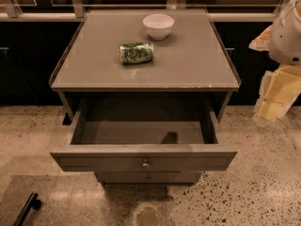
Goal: Close top drawer
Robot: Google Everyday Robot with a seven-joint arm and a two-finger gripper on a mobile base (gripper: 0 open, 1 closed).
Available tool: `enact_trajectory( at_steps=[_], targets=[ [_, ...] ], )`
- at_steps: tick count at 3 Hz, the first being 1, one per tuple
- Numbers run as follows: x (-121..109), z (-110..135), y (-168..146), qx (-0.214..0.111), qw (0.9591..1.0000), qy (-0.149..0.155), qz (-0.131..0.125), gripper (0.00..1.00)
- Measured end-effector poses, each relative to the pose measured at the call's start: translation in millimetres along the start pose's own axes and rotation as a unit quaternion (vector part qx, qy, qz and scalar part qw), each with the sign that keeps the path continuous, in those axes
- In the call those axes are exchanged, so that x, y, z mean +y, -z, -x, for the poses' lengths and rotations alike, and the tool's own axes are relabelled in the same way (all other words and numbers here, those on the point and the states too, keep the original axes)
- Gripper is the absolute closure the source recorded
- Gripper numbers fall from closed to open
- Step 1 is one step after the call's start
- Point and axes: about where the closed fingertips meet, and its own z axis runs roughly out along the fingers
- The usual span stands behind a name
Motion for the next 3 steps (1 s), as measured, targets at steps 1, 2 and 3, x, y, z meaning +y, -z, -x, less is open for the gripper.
enact_trajectory(
  at_steps=[1,2,3],
  targets=[
    [0.0,0.0,0.0,0.0,1.0,0.0,0.0,0.0],
    [5.2,-11.0,-13.2,-0.025,0.9996,-0.015,-0.003,0.0],
    [32.7,-38.9,-52.6,-0.084,0.9947,-0.059,0.006,0.0]
  ],
)
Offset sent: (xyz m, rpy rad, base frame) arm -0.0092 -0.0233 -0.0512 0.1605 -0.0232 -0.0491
